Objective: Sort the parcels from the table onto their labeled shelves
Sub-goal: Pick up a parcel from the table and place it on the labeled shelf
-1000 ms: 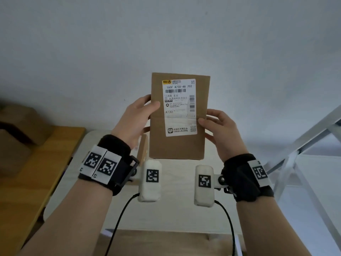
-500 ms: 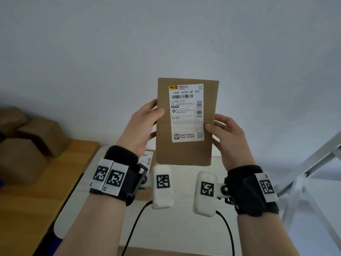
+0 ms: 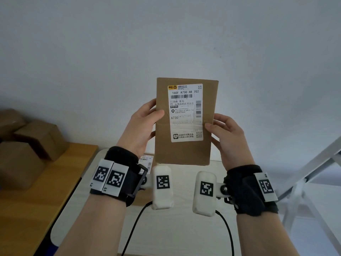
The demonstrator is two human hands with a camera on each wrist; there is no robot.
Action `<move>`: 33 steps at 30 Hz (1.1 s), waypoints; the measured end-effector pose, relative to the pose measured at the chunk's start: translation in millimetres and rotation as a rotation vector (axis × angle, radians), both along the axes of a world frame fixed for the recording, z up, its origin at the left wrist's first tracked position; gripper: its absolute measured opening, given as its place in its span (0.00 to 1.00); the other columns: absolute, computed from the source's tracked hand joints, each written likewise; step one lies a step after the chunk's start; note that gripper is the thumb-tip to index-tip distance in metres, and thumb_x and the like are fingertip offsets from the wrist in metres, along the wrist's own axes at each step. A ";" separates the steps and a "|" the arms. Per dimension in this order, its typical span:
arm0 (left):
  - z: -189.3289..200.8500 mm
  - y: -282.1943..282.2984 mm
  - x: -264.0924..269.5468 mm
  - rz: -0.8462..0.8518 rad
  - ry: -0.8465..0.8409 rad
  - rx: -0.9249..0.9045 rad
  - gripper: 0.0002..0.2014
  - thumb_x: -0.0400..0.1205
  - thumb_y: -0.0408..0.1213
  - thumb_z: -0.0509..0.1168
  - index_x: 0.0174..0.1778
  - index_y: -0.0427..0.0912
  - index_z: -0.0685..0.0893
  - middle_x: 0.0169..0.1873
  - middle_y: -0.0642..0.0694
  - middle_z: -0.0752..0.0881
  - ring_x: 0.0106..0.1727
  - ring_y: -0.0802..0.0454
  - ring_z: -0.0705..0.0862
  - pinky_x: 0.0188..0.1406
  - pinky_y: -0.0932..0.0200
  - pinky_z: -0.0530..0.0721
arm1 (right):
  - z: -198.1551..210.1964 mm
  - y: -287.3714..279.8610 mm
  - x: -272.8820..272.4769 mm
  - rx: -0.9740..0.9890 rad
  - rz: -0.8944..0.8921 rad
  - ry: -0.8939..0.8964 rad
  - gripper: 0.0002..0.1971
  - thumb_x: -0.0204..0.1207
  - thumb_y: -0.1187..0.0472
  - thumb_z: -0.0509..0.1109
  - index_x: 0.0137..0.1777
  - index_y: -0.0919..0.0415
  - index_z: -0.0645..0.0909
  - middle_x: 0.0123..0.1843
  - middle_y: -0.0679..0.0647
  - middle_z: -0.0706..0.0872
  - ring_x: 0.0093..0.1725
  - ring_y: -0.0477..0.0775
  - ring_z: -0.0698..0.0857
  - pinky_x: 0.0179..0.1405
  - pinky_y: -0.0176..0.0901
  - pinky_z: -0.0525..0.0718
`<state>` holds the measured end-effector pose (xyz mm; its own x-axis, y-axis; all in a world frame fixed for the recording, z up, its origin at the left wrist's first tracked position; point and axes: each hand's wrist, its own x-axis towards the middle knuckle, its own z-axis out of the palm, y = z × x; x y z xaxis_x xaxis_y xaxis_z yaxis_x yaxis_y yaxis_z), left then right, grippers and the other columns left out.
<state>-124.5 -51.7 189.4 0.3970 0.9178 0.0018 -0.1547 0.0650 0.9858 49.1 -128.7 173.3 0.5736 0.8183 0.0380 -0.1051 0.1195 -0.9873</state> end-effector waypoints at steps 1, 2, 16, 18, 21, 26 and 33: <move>0.0 0.4 -0.1 0.000 -0.002 0.001 0.18 0.86 0.34 0.59 0.69 0.56 0.79 0.50 0.57 0.90 0.52 0.59 0.86 0.55 0.56 0.81 | -0.1 0.7 -0.1 0.001 -0.001 -0.001 0.13 0.75 0.71 0.70 0.57 0.60 0.82 0.56 0.59 0.90 0.50 0.51 0.88 0.49 0.41 0.83; -0.1 0.9 -0.1 -0.001 -0.002 0.002 0.17 0.86 0.34 0.59 0.68 0.56 0.79 0.50 0.57 0.90 0.52 0.59 0.86 0.55 0.56 0.81 | -0.4 1.2 -0.3 0.001 -0.001 -0.002 0.13 0.75 0.71 0.70 0.57 0.60 0.82 0.56 0.59 0.90 0.49 0.51 0.88 0.49 0.41 0.83; -6.9 7.8 -3.4 -0.015 0.016 0.030 0.16 0.86 0.33 0.59 0.60 0.62 0.80 0.44 0.64 0.91 0.40 0.72 0.88 0.44 0.63 0.81 | -1.1 4.9 -5.6 -0.033 -0.014 -0.009 0.14 0.74 0.72 0.71 0.58 0.60 0.82 0.60 0.61 0.89 0.52 0.53 0.87 0.53 0.44 0.84; -8.4 9.1 -4.8 -0.017 0.020 0.035 0.16 0.86 0.33 0.59 0.58 0.62 0.80 0.41 0.65 0.92 0.37 0.74 0.88 0.42 0.64 0.81 | -1.2 4.5 -7.2 -0.043 -0.010 -0.016 0.12 0.74 0.71 0.71 0.56 0.59 0.82 0.59 0.61 0.89 0.52 0.54 0.88 0.55 0.46 0.85; -11.5 10.1 -7.3 -0.030 0.027 0.036 0.16 0.86 0.33 0.59 0.61 0.61 0.79 0.41 0.65 0.91 0.36 0.74 0.88 0.41 0.65 0.81 | -1.6 3.0 -9.4 -0.054 -0.014 -0.023 0.12 0.74 0.71 0.71 0.54 0.58 0.82 0.58 0.60 0.90 0.52 0.53 0.88 0.56 0.45 0.85; -20.2 10.5 -10.2 -0.065 0.033 0.005 0.17 0.86 0.33 0.59 0.63 0.61 0.79 0.44 0.65 0.92 0.39 0.73 0.89 0.43 0.64 0.81 | -5.6 -2.6 -14.7 -0.076 -0.048 -0.022 0.12 0.74 0.71 0.71 0.53 0.57 0.82 0.56 0.58 0.89 0.49 0.51 0.87 0.50 0.42 0.83; -34.2 8.8 -5.7 -0.176 0.102 -0.011 0.21 0.85 0.34 0.61 0.70 0.62 0.77 0.56 0.56 0.89 0.54 0.62 0.87 0.53 0.59 0.83 | -16.7 -18.6 -20.1 -0.152 -0.149 -0.024 0.18 0.74 0.70 0.72 0.62 0.57 0.80 0.59 0.57 0.89 0.48 0.49 0.88 0.42 0.38 0.83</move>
